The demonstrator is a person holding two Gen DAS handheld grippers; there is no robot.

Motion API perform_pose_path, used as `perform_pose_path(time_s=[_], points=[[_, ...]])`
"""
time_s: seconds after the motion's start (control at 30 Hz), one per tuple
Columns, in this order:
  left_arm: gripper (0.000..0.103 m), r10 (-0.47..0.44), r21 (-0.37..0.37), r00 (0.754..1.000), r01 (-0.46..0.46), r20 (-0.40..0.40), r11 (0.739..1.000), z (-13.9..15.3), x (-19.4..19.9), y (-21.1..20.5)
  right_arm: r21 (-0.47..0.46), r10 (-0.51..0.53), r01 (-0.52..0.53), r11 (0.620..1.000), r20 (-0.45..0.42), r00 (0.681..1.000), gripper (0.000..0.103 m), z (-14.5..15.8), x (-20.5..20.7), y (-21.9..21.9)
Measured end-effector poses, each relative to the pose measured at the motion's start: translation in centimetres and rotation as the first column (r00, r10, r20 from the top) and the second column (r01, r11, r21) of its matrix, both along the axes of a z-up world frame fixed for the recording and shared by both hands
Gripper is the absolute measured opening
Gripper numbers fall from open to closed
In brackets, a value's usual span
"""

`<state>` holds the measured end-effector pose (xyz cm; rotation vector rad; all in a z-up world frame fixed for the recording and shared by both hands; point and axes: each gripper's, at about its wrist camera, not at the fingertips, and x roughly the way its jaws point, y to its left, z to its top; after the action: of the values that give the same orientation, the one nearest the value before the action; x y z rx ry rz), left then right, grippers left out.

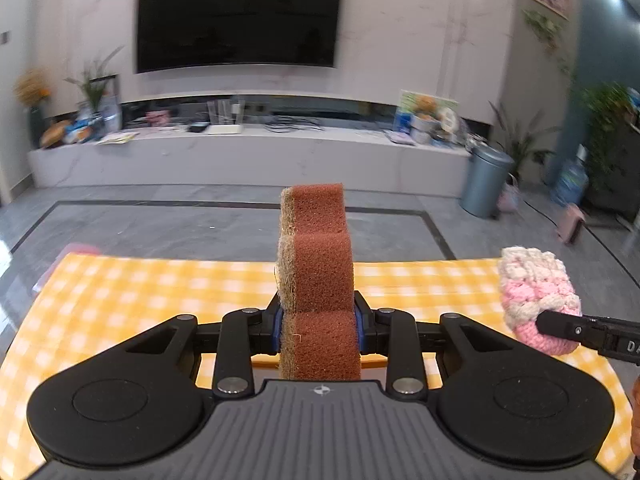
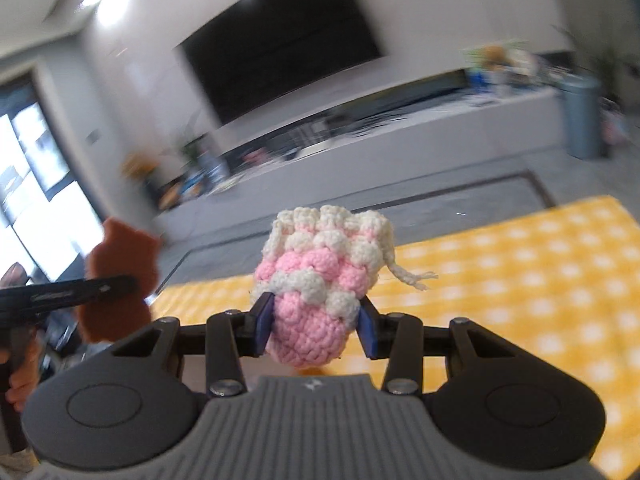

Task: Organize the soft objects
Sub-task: 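Carry the sponge and knit pouch over the white box with both tools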

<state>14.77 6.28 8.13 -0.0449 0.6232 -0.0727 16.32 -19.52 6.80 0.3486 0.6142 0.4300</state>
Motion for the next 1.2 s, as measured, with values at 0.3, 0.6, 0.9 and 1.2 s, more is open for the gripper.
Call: perform_pose_path(time_s=[0.3,0.6,0.9,1.2], points=[[0.035,0.101,-0.199,0.994,-0.093,0.030,0.976,-3.6,-4.0,6.8,-0.205,0.359,-0.373,0.905,-0.102,0.928,0.043,-3.1,0.7,14.5],[0.035,0.085,-0.287,0.995,-0.068,0.048,0.956,-5.3,-5.5,9.9,-0.416,0.382,-0.448,0.791,-0.235,0.894,0.043,-9.2,4.3,21.6],[0.035,0.147,-0.319,0.989,-0.140,-0.003,0.937,-6.5,-5.6,11.9,-0.430,0.371,-0.516,0.741,-0.378,0.848,0.042,-12.9,8.5,25.7],[0.035,0.147,-0.345,0.989,-0.144,-0.018,0.927,-6.5,-6.2,13.0,-0.375,0.265,-0.464,0.802,-0.473,0.840,0.044,-16.3,9.7,27.1]])
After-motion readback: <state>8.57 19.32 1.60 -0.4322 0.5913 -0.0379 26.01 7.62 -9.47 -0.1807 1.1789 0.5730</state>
